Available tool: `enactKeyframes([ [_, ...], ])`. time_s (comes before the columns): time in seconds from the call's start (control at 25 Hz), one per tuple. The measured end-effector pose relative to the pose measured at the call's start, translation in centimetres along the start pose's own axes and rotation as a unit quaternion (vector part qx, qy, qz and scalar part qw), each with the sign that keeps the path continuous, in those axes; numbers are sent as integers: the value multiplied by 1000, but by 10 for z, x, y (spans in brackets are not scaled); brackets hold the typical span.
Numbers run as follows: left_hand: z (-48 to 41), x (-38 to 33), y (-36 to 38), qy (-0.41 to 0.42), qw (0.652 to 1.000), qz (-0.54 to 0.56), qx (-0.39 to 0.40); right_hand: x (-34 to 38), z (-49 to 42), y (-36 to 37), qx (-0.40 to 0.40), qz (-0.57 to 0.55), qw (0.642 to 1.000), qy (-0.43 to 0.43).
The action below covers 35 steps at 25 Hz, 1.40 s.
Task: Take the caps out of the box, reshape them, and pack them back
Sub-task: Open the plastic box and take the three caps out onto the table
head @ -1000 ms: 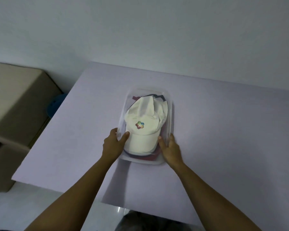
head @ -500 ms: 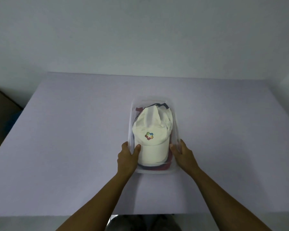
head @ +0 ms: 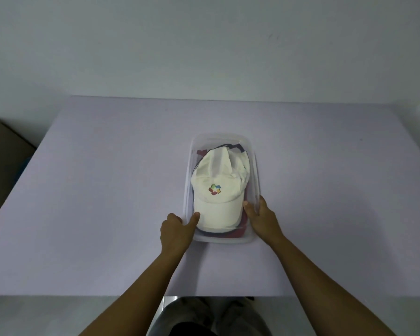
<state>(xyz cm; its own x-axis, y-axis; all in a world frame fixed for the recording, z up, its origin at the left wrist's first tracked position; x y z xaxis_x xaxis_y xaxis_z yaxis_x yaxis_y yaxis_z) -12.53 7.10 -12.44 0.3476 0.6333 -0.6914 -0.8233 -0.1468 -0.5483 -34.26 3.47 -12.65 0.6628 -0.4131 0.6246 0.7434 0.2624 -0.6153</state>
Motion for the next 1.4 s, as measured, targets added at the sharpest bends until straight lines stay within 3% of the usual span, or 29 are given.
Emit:
enactKeyframes([
  [0.32,4,-1,-5,-19,1000,11,18,3,0,1,6,10,1000,0],
  [0.64,9,-5,-7,19,1000,-9,7,-1,0,-2,20,-16,1000,-3],
  [0.8,10,-10,-7,49,998,-22,-21,8,0,-12,-11,-13,999,-35],
  [1.0,11,-31,-32,78,988,131,-33,38,16,-20,-60,-35,987,-142],
  [1.12,3,-39,-66,117,966,207,-99,57,20,-4,-39,-60,977,-201],
  [1.2,-11,-32,-95,119,958,220,-137,60,14,2,-83,-11,970,-230],
  [1.32,-42,-5,-137,90,960,218,-150,33,0,3,-145,56,976,-150],
  [1.4,-60,15,-155,65,966,201,-146,10,0,8,-91,65,992,-56],
])
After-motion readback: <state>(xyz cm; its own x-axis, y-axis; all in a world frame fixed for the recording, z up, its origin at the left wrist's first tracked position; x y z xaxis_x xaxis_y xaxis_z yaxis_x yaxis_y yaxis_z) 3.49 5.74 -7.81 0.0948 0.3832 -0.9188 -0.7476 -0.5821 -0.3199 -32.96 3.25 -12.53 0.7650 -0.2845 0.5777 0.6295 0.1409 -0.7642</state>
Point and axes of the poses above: each hand's wrist, its own z-axis away from the middle knuckle, its own y-axis out of the palm, x = y × z, the point moved 3 cm from there along -z, towards the middle knuckle, and after that the axes turned 9 degrees about z, right-handed, at the moved point
